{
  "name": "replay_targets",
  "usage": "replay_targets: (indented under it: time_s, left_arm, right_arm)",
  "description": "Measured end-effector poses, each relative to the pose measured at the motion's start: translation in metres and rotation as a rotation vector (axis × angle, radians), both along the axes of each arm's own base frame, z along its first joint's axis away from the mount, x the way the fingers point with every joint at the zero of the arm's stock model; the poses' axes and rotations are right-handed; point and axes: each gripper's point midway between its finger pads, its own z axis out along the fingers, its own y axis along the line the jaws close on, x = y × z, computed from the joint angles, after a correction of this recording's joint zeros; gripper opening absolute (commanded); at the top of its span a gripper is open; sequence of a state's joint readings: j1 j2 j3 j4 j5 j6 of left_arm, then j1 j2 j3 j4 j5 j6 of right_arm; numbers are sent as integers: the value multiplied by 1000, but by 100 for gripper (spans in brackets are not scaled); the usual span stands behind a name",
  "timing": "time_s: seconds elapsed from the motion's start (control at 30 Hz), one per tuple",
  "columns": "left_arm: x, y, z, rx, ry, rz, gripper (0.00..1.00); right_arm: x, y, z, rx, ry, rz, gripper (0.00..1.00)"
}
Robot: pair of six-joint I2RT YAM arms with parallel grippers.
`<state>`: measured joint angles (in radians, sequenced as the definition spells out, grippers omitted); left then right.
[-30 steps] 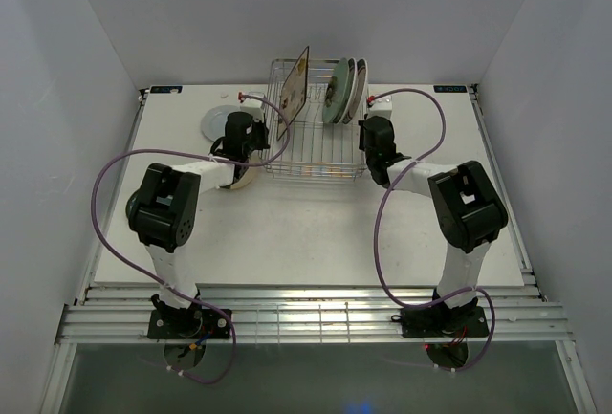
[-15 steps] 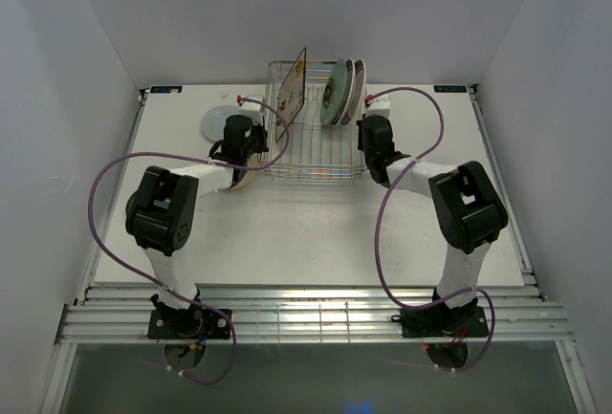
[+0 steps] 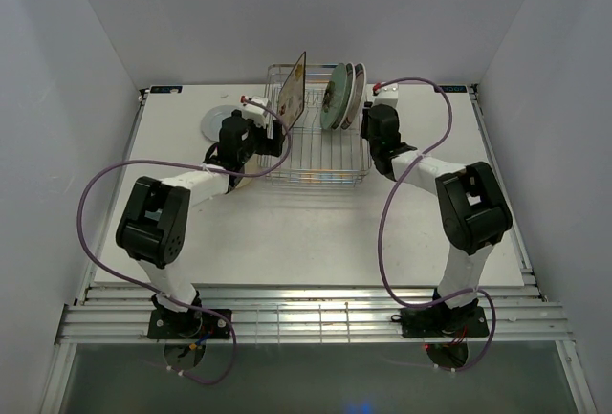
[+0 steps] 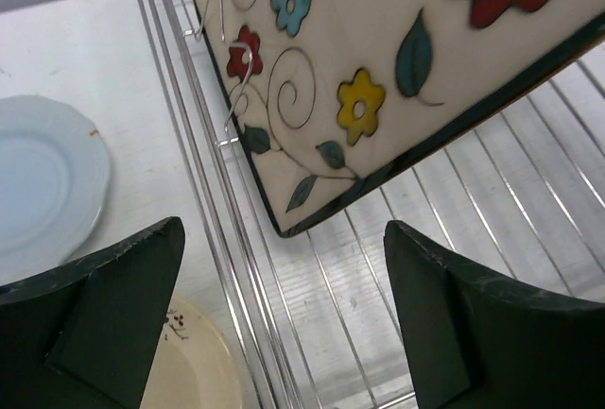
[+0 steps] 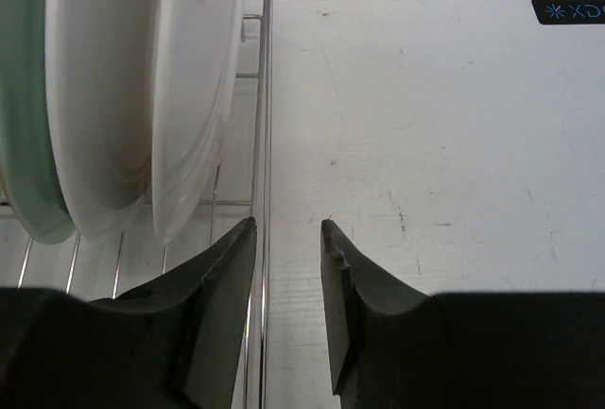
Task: Load the plates into the dish rack
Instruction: Move the dish rack to the center of the board.
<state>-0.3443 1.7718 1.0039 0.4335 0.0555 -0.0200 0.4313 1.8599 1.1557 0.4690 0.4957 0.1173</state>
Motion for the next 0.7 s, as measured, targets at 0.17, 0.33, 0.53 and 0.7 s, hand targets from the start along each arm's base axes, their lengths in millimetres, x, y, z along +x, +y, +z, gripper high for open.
replay_targets:
  time_s: [0.17, 0.33, 0.53, 0.7]
  left_arm:
    - [-3, -9, 19, -20, -44, -43, 98]
    - [-4, -10, 21, -12, -54, -59, 98]
    - [-6, -5, 31, 2, -79, -50, 98]
    - [-4, 8, 51, 6, -124, -15, 98]
  right_arm:
    - [-5, -2, 19, 21, -30, 2, 47]
    - [-15, -3, 37, 46, -60, 16, 65]
    - [-37, -8, 38, 58, -57, 44, 77]
    - [-64, -12, 36, 88, -57, 76, 88]
